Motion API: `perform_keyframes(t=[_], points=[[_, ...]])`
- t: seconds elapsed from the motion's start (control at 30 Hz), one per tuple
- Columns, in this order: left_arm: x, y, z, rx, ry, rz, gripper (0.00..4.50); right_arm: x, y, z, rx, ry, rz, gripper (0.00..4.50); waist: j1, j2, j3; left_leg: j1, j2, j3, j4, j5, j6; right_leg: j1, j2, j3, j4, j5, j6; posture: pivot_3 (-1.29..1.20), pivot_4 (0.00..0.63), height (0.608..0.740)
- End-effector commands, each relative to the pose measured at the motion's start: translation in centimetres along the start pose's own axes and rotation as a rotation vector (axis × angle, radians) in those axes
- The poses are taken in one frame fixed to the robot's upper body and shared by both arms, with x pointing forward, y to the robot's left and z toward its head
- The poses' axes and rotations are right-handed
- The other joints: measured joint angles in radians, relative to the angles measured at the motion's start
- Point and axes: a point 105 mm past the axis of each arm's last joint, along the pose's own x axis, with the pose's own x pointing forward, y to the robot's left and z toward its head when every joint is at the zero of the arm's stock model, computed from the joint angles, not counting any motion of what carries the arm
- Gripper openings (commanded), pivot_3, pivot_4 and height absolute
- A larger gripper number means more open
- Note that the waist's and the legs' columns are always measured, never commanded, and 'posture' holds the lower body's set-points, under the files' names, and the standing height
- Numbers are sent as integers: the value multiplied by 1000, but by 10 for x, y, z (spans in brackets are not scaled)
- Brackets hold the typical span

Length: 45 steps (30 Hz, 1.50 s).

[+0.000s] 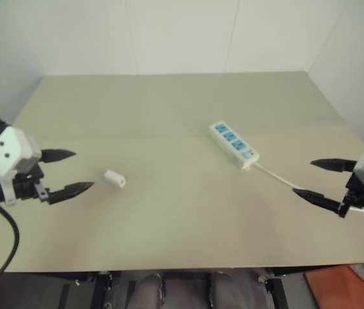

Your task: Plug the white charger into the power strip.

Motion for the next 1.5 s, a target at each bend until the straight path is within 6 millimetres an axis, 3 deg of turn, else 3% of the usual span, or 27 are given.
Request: perform_keyframes(t=[0.03,0.73,0.9,1.1,1.3,1.5], points=[[-2,0,9,32,-31,1,4491,-3,-4,9,-38,-18,-20,4500,0,0,0,0,0,0,0,0,0,0,0,0,0,0,0,0,150,740],[10,-6,15,35,-72,-61,4491,4,-1,14,21,-88,-35,4500,1,0,0,0,0,0,0,0,0,0,0,0,0,0,0,0,150,740],[32,-16,33,48,-173,-172,4491,20,8,6,43,-92,-37,4500,2,0,0,1,0,0,0,0,0,0,0,0,0,0,0,0,150,740],[53,-21,41,58,-228,-253,4491,45,8,-7,115,-126,-159,4500,-3,0,0,0,-1,1,0,0,0,-1,0,2,1,0,0,0,150,740],[61,-19,39,59,-238,-275,4491,81,-3,-22,206,-174,-326,4500,-11,-1,0,0,0,5,0,0,0,-6,2,8,5,0,0,0,150,740],[65,-18,38,66,-248,-287,4491,110,-7,-32,213,-169,-357,4500,-15,-1,0,-2,0,12,-1,0,0,-13,2,16,6,0,0,0,150,740]])
